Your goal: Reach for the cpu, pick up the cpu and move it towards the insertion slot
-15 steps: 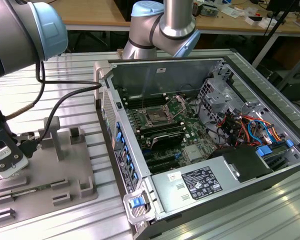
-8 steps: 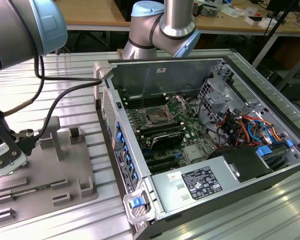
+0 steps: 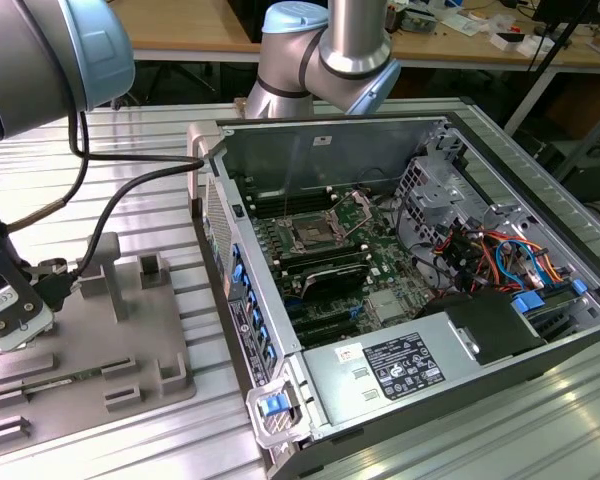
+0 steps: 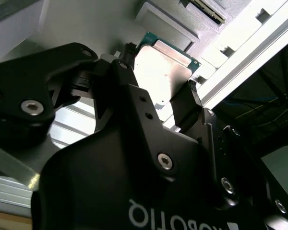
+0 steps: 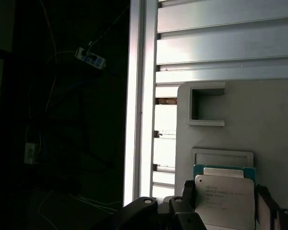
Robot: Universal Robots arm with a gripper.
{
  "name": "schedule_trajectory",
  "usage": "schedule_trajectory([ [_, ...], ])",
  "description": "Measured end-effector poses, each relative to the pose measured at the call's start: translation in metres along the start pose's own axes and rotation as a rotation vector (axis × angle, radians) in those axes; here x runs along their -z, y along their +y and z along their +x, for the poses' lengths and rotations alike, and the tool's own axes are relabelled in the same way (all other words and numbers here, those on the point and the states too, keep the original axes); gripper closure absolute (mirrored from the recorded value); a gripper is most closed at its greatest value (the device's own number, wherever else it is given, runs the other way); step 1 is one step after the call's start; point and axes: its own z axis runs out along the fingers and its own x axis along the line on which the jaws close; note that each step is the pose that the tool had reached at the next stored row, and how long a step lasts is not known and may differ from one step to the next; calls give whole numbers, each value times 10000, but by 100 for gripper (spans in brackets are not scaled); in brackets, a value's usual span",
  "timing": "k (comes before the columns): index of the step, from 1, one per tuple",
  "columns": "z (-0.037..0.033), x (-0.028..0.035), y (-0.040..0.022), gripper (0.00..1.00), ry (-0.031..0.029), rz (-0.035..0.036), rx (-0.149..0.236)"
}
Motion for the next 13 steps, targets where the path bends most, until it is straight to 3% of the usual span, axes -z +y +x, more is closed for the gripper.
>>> schedule_trajectory([
  [13, 4, 134, 6, 45, 0, 0, 0],
])
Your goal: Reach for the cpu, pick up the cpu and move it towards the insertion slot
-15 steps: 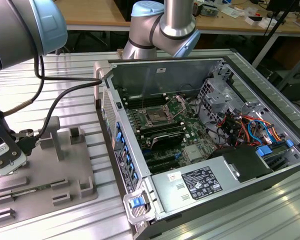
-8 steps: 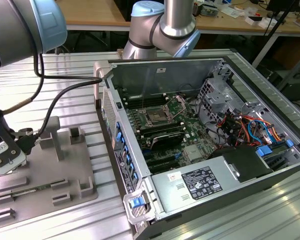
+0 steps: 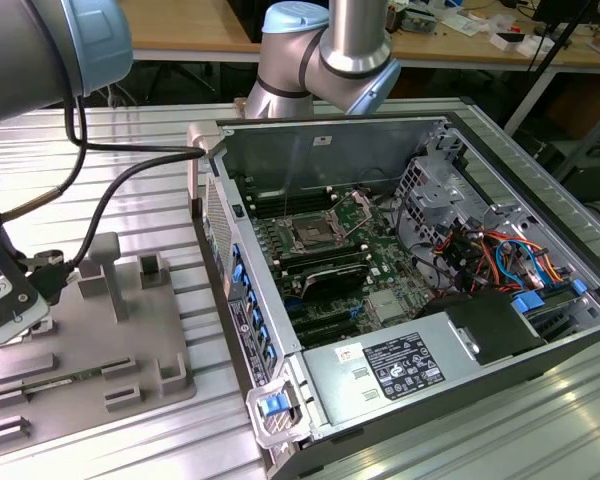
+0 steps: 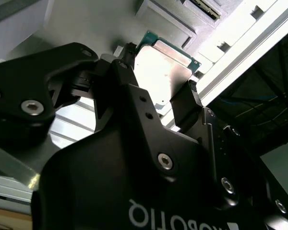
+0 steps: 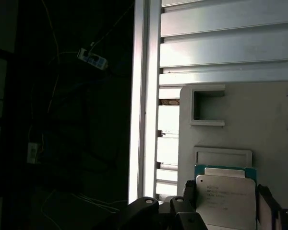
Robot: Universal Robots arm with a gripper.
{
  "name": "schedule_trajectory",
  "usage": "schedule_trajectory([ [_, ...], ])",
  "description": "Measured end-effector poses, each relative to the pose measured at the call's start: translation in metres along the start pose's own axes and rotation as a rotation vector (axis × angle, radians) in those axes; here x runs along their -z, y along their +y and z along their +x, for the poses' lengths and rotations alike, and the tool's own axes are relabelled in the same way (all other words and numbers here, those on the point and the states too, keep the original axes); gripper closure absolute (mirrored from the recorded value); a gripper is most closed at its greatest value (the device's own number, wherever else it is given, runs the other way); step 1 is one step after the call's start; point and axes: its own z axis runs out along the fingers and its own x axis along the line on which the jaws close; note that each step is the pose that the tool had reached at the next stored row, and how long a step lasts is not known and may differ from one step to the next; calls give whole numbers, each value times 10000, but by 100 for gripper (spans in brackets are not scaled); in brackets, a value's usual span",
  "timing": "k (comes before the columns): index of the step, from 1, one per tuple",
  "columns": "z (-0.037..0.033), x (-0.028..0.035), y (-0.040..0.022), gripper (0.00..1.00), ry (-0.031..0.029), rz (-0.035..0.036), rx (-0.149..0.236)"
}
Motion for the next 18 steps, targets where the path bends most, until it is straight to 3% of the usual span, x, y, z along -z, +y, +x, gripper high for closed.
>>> schedule_trajectory([
  [6, 2, 75, 3, 45, -1, 1, 0],
  [18, 3, 84, 4, 45, -1, 0, 0],
])
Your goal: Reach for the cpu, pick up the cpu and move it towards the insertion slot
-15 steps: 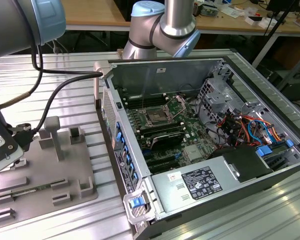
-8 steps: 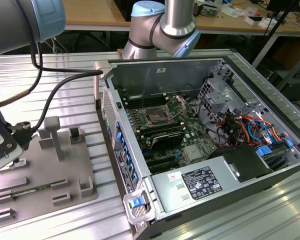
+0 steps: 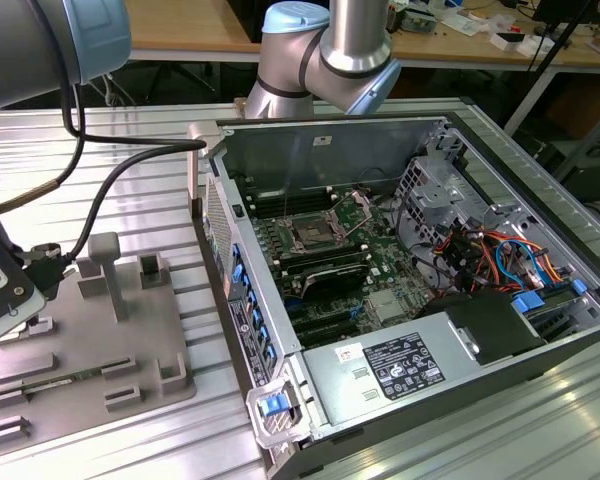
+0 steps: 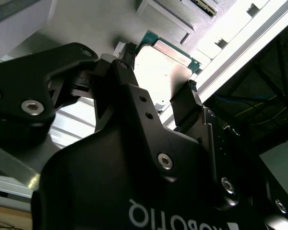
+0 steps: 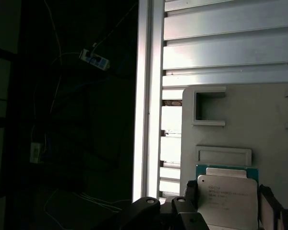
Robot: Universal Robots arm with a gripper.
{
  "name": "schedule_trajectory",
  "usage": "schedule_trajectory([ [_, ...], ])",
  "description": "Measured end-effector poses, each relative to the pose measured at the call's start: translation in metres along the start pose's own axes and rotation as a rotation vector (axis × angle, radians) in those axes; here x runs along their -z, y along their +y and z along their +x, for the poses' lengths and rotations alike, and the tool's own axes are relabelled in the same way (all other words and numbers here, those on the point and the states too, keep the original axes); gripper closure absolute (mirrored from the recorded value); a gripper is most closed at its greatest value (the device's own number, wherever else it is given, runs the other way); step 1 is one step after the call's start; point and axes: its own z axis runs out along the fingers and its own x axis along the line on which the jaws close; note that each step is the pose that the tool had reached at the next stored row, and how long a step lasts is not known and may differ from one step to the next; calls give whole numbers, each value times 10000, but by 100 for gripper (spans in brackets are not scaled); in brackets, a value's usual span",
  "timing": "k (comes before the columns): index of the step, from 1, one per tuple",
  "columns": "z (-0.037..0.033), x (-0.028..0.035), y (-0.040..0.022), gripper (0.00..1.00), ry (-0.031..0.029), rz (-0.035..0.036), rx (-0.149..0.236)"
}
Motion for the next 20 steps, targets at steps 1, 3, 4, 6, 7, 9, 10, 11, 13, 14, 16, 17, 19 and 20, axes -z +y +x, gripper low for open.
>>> schedule_trajectory([
  [1, 0, 0, 0, 45, 0, 0, 0],
  [3, 0, 2, 0, 45, 1, 1, 0],
  [4, 0, 5, 0, 45, 2, 1, 0],
  [6, 1, 20, 1, 45, 3, 1, 0],
  [7, 1, 34, 1, 45, 2, 1, 0],
  [9, 2, 55, 2, 45, 1, 1, 0],
  [10, 2, 67, 3, 45, 1, 1, 0],
  [11, 3, 83, 4, 45, 2, 1, 0],
  [13, 3, 99, 4, 45, 2, 0, 0],
  [14, 3, 107, 5, 45, 3, 0, 0],
  [16, 3, 123, 6, 45, 4, -1, 0],
  [17, 3, 129, 6, 45, 8, 0, 0],
  [19, 3, 143, 6, 45, 12, 0, -1],
  [20, 2, 149, 7, 45, 14, 0, -1],
])
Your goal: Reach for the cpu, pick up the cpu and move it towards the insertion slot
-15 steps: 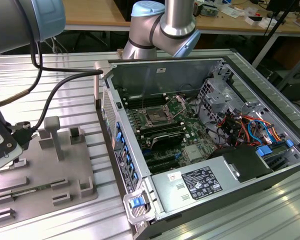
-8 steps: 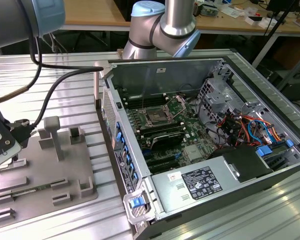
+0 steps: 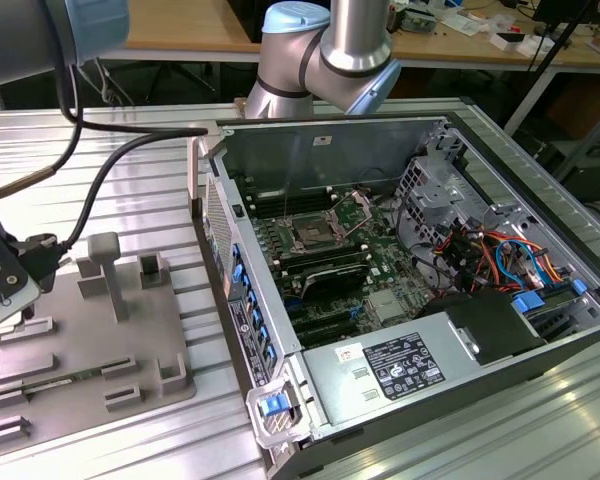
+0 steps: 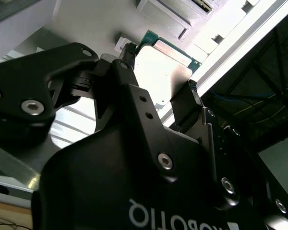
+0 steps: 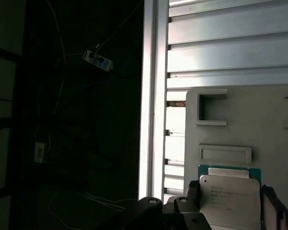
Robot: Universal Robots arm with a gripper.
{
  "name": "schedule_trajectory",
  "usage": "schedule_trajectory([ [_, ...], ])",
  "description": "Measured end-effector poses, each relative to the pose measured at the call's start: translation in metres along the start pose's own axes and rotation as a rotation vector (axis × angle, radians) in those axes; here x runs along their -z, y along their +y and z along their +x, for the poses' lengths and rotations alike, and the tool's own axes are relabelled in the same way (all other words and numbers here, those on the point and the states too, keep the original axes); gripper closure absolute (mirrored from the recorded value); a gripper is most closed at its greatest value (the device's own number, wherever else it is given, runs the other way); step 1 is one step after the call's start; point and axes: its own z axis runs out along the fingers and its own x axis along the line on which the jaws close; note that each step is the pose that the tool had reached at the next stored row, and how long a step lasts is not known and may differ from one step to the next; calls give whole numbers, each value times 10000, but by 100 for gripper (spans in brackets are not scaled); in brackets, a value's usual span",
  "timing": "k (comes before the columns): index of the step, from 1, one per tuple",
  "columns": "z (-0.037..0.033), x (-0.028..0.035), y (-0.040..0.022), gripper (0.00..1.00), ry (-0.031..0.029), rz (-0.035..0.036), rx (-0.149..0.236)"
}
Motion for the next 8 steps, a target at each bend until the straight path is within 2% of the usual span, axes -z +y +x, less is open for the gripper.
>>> schedule_trajectory([
  [8, 0, 47, 2, 45, 7, -2, -1],
])
